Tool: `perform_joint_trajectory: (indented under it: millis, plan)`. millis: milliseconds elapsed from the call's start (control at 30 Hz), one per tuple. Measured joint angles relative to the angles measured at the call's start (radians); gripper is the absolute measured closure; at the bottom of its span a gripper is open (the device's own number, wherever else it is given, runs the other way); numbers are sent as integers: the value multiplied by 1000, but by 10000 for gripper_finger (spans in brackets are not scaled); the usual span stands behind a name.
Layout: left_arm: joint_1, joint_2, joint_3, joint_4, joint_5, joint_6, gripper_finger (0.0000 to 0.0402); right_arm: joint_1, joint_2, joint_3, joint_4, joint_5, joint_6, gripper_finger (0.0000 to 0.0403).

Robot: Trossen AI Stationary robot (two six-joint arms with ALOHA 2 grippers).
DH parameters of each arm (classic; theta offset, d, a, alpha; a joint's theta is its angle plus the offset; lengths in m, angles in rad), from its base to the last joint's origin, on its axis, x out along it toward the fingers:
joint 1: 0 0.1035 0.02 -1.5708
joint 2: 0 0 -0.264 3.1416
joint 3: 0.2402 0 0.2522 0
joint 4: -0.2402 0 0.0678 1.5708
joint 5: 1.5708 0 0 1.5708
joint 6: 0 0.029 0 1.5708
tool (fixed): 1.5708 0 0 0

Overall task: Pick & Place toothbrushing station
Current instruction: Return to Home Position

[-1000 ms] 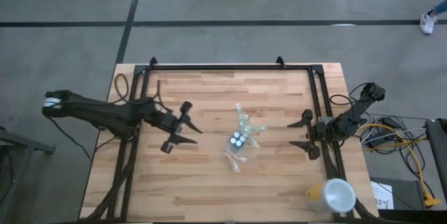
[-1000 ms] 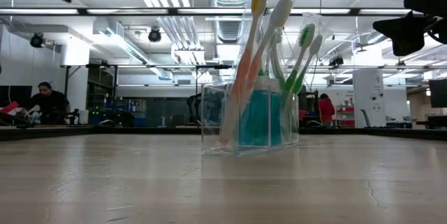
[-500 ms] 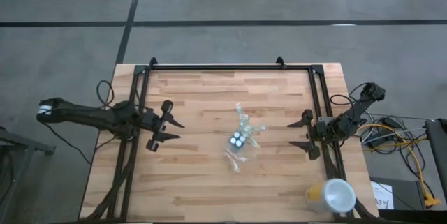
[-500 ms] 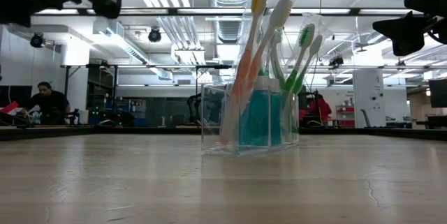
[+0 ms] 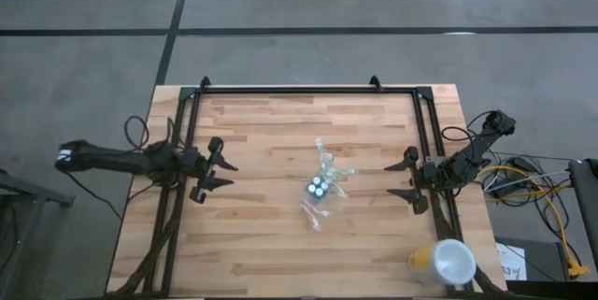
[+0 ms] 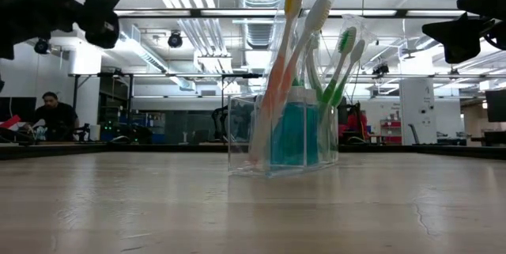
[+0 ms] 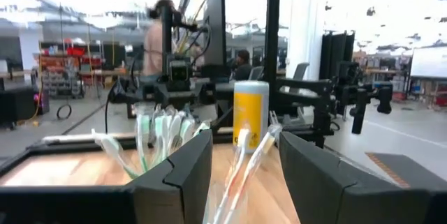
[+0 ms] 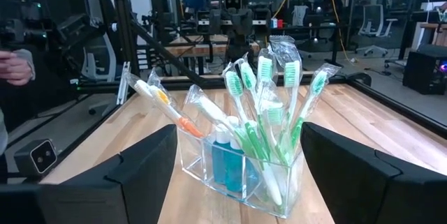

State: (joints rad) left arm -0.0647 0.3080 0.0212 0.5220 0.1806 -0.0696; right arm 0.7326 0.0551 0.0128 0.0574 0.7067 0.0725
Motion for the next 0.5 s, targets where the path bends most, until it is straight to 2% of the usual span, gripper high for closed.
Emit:
perform_joint_trajectory:
  millis: [233,500]
  plan:
    - [0,-83,-12,-59,-9,4,229,0,0,0,0,0,3,94]
    - [0,-136,-13,-250,-15,-9,229,0,0,0,0,0,-1,96]
